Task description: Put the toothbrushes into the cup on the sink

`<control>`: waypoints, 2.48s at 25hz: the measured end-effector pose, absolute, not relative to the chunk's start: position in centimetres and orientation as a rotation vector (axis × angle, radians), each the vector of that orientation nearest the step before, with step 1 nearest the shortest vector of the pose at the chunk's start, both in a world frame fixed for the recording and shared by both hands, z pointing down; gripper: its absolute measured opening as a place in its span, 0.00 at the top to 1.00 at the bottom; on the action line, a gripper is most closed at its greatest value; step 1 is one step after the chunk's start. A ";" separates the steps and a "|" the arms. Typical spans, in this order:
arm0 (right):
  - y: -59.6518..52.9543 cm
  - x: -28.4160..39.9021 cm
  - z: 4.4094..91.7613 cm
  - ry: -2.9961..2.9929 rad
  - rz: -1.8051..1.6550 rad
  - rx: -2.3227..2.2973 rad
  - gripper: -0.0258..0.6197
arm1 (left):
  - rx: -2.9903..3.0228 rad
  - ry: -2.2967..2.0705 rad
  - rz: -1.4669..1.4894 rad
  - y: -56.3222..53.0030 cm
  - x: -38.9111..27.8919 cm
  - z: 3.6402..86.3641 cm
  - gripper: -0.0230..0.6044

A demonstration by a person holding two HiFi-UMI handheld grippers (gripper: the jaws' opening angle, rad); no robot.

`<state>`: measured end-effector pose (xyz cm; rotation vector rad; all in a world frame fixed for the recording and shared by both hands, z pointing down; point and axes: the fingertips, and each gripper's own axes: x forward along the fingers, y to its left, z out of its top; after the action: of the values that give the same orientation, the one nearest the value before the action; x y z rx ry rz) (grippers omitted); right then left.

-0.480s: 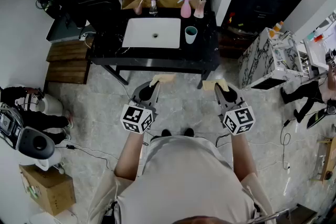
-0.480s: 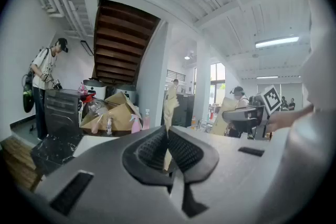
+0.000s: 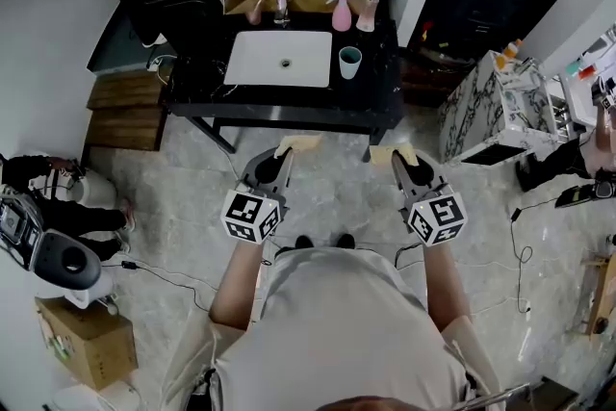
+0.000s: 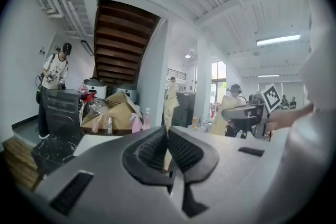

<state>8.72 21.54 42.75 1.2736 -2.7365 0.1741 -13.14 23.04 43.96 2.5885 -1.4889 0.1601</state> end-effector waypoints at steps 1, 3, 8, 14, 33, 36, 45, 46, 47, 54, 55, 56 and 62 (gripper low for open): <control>21.4 8.9 42.8 -2.737 0.180 1.275 0.85 | 2.586 -1.491 0.162 23.0 -13.0 44.0 0.95; 21.2 9.4 42.8 -2.740 0.194 1.280 0.85 | 2.582 -1.496 0.164 23.0 -12.6 44.0 0.95; 20.6 10.5 42.9 -2.755 0.209 1.275 0.85 | 2.572 -1.511 0.169 22.7 -11.6 44.2 0.95; 19.8 12.5 43.4 -2.780 0.227 1.249 0.85 | 2.540 -1.547 0.169 22.2 -10.0 44.9 0.95; 15.9 15.6 45.8 -2.795 0.288 1.193 0.85 | 2.446 -1.613 0.199 20.4 -7.2 47.1 0.95; 14.9 15.7 46.1 -2.790 0.298 1.202 0.85 | 2.451 -1.609 0.197 19.3 -7.2 47.2 0.95; 10.2 14.0 46.9 -2.763 0.302 1.244 0.85 | 2.456 -1.571 0.181 13.9 -9.0 48.3 0.95; 9.6 13.7 47.0 -2.759 0.300 1.248 0.85 | 2.457 -1.563 0.180 13.0 -9.2 48.4 0.95; 8.8 13.4 47.1 -2.754 0.302 1.254 0.85 | 2.459 -1.554 0.179 12.2 -9.4 48.5 0.95; 3.6 11.6 47.2 -2.719 0.317 1.298 0.85 | 2.485 -1.487 0.192 5.8 -11.0 48.7 0.95; 2.9 11.4 47.2 -2.712 0.320 1.303 0.85 | 2.486 -1.480 0.192 4.9 -11.3 48.7 0.95; 2.1 11.1 47.2 -2.705 0.323 1.308 0.85 | 2.488 -1.471 0.193 4.0 -11.5 48.7 0.95; -2.2 9.8 47.7 -2.652 0.347 1.347 0.85 | 2.500 -1.411 0.205 -1.0 -12.9 49.2 0.95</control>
<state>9.76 -2.17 47.74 1.3469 -2.6520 0.3473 -12.86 -0.98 49.19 2.4998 -1.4106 0.2052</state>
